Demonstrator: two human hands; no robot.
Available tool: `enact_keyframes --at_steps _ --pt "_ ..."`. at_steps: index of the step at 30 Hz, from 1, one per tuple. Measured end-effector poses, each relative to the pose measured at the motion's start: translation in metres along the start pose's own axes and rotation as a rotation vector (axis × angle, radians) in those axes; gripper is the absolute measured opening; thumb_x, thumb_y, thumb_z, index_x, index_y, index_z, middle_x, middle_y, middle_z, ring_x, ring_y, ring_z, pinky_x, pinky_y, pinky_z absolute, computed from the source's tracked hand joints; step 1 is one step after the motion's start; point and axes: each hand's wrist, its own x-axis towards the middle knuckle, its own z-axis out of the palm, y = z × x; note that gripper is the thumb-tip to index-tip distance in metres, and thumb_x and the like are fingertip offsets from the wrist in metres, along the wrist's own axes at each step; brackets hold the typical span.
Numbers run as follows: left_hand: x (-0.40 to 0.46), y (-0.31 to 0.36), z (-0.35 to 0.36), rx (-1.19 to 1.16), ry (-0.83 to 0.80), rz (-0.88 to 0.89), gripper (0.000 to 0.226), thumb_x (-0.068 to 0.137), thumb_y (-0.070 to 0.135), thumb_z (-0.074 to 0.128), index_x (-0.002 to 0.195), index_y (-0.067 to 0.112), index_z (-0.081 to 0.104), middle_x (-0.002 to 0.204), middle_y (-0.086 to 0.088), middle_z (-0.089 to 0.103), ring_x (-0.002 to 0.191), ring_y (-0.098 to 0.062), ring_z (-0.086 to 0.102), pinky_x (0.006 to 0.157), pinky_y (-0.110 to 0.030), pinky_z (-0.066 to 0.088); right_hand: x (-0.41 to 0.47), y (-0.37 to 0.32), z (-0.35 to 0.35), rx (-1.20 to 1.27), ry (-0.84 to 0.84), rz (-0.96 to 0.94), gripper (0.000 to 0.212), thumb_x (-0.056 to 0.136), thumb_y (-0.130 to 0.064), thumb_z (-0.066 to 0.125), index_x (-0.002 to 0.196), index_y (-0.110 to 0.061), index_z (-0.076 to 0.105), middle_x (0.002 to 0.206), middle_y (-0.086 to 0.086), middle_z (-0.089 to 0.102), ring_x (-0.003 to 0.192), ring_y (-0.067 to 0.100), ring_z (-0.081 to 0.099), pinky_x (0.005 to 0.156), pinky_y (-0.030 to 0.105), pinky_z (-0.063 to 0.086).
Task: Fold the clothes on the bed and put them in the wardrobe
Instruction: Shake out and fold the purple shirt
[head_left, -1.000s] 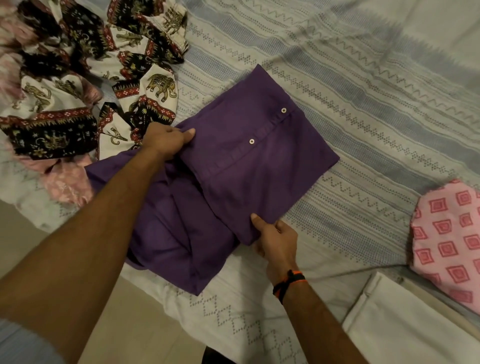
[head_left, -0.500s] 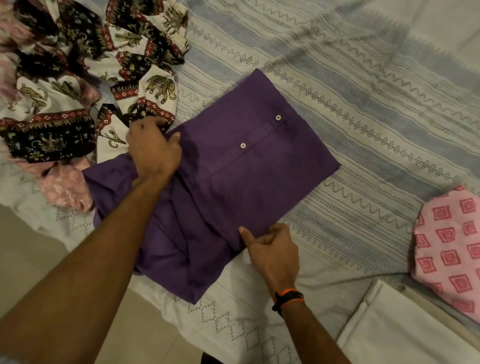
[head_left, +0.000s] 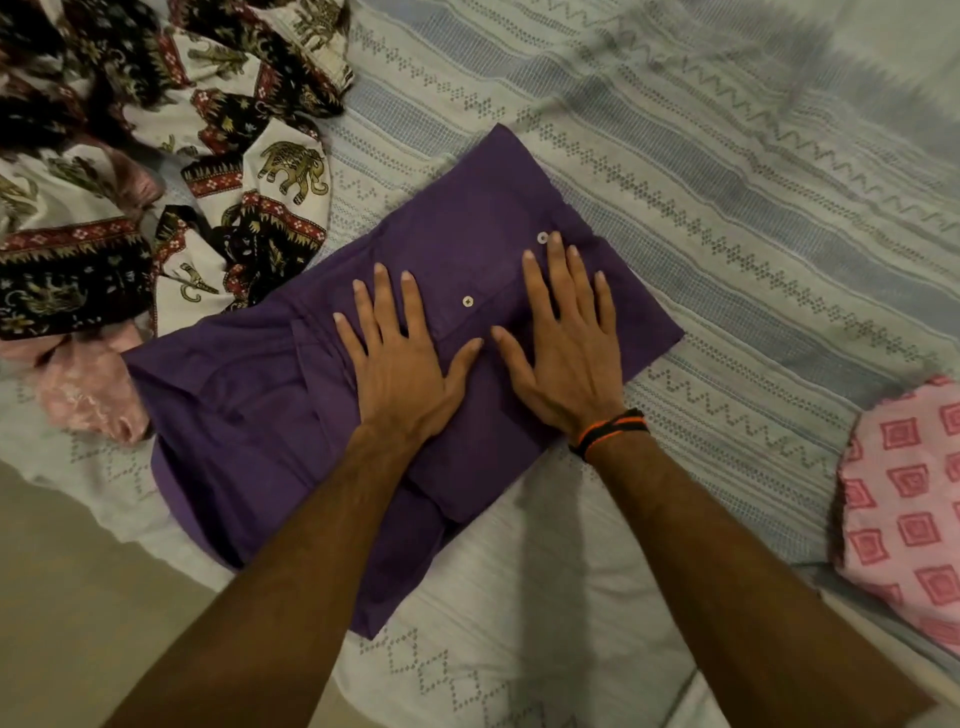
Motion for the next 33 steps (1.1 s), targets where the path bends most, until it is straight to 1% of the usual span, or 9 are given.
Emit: enact_keyframes --at_steps 5,9,12,14,18,23,25,28,33 --pt "0.002 -0.002 0.006 0.038 -0.005 -0.007 0.100 0.087 0.081 0.020 0.157 0.011 0.001 0.164 -0.014 -0.006 0.150 -0.036 -0.008 0.117 -0.063 0.001 0.009 0.030 0.013 -0.073 -0.129 0.024 0.085 0.093 -0.069 0.027 0.157 -0.015 0.013 0.165 0.003 0.009 0.152 0.024 0.009 0.122 0.047 0.004" --pt "0.001 0.002 -0.004 -0.011 -0.013 -0.024 0.101 0.085 0.081 0.024 0.156 0.012 0.007 0.164 -0.013 -0.001 0.150 -0.034 -0.004 0.118 -0.060 0.001 0.013 0.031 -0.005 0.149 -0.037 0.063 0.075 0.093 -0.058 0.047 0.150 -0.012 0.033 0.160 0.007 0.027 0.146 0.025 0.027 0.119 0.045 0.018" --pt "0.013 0.014 -0.027 -0.146 0.072 -0.045 0.088 0.088 0.072 0.039 0.150 0.011 0.030 0.158 -0.014 0.024 0.146 -0.034 0.020 0.119 -0.055 0.013 0.020 0.038 -0.025 0.254 0.130 0.208 0.067 0.085 -0.048 0.064 0.137 -0.009 0.048 0.140 0.013 0.047 0.127 0.030 0.045 0.108 0.047 0.036" --pt "0.034 0.027 -0.044 -0.217 0.131 0.017 0.073 0.091 0.058 0.050 0.144 0.009 0.039 0.149 -0.014 0.038 0.136 -0.033 0.036 0.113 -0.052 0.028 0.023 0.047 -0.032 0.258 0.118 0.324 0.068 0.080 -0.050 0.067 0.132 -0.009 0.050 0.129 0.011 0.052 0.117 0.030 0.050 0.101 0.046 0.041" --pt "0.103 0.054 -0.066 -0.290 0.050 0.044 0.066 0.092 0.039 0.061 0.144 0.008 0.036 0.145 -0.016 0.040 0.132 -0.034 0.039 0.111 -0.047 0.032 0.020 0.069 -0.039 0.311 -0.024 0.431 0.067 0.076 -0.053 0.074 0.125 -0.012 0.054 0.121 0.004 0.057 0.111 0.024 0.056 0.095 0.041 0.046" --pt "0.168 0.073 -0.069 -0.266 -0.144 0.060 0.073 0.086 0.036 0.071 0.144 0.010 0.035 0.143 -0.015 0.044 0.131 -0.034 0.043 0.109 -0.048 0.036 0.019 0.089 -0.049 0.442 -0.170 0.565 0.053 0.071 -0.051 0.081 0.110 -0.022 0.060 0.094 -0.009 0.063 0.088 0.016 0.061 0.079 0.035 0.052" --pt "0.180 0.077 -0.072 -0.257 -0.172 0.061 0.076 0.081 0.038 0.077 0.142 0.013 0.039 0.141 -0.013 0.047 0.129 -0.032 0.046 0.109 -0.045 0.037 0.018 0.097 -0.048 0.458 -0.202 0.565 0.039 0.070 -0.050 0.082 0.094 -0.025 0.064 0.082 -0.010 0.065 0.078 0.015 0.062 0.070 0.031 0.050" --pt "0.189 0.079 -0.077 -0.309 -0.187 0.056 0.069 0.076 0.033 0.082 0.135 0.014 0.051 0.134 -0.008 0.056 0.123 -0.025 0.053 0.102 -0.030 0.040 0.016 0.103 -0.050 0.543 -0.214 0.550 0.027 0.074 -0.041 0.082 0.072 -0.022 0.063 0.069 -0.009 0.062 0.065 0.010 0.057 0.055 0.022 0.038" --pt "0.192 0.077 -0.079 -0.375 -0.190 0.019 0.038 0.076 0.025 0.082 0.112 0.021 0.068 0.109 -0.001 0.069 0.097 -0.015 0.062 0.082 -0.019 0.041 0.013 0.108 -0.054 0.686 -0.192 0.596 0.015 0.076 -0.030 0.082 0.077 -0.021 0.070 0.076 -0.006 0.072 0.072 0.011 0.066 0.065 0.028 0.051"
